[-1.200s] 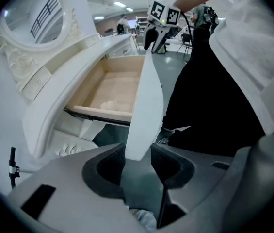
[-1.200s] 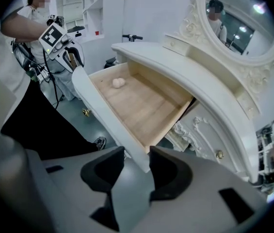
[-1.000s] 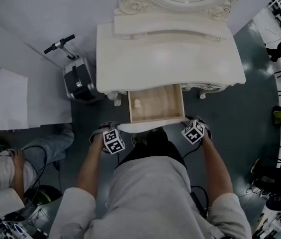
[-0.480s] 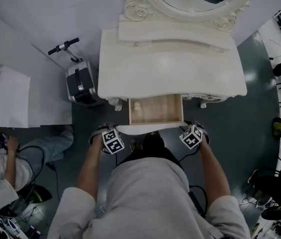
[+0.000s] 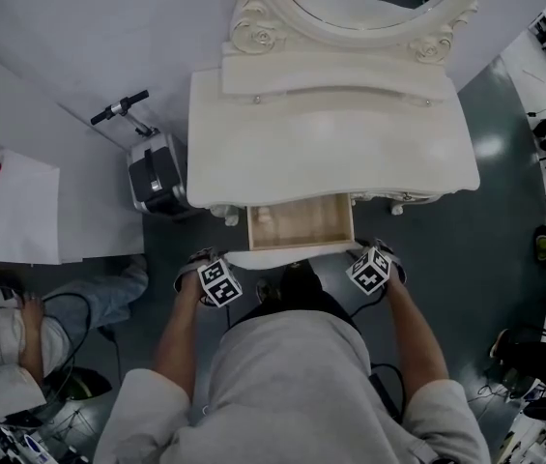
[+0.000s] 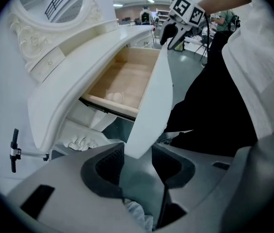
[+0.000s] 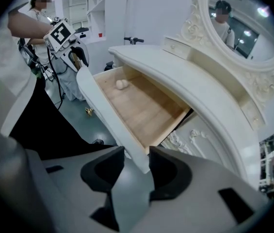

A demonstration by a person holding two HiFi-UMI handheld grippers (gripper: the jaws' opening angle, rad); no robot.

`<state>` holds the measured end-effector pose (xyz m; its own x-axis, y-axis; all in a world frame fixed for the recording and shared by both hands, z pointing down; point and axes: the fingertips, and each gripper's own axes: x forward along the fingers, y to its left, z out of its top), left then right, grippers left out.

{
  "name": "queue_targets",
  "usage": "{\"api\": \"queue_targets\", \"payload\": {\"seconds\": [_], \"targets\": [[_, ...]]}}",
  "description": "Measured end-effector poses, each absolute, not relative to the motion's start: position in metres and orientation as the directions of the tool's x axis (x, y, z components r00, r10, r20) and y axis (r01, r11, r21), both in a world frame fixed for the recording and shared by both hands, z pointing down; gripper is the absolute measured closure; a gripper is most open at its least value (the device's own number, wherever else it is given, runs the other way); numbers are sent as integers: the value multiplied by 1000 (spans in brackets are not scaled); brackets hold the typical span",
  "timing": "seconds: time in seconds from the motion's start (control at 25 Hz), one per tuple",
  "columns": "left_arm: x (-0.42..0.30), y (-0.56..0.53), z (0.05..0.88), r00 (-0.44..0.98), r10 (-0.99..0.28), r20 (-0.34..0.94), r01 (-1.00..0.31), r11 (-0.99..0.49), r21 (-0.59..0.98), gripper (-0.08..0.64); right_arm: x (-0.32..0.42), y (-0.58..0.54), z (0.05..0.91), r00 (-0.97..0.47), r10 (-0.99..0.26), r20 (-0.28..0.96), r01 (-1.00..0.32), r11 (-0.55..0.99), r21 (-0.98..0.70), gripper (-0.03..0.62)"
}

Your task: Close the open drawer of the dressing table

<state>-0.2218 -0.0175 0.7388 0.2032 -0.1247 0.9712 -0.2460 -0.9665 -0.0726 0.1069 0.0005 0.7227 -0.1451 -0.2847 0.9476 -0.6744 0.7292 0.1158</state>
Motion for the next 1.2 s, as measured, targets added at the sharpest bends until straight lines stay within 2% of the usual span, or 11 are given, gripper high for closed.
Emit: {"api": "queue_targets", "payload": {"seconds": [1.2], "targets": [[-220,-38,739,197,-138,971,-303,-950,-73,382,110,-20,724,-166,-296,940,-694,713,102,423]]}}
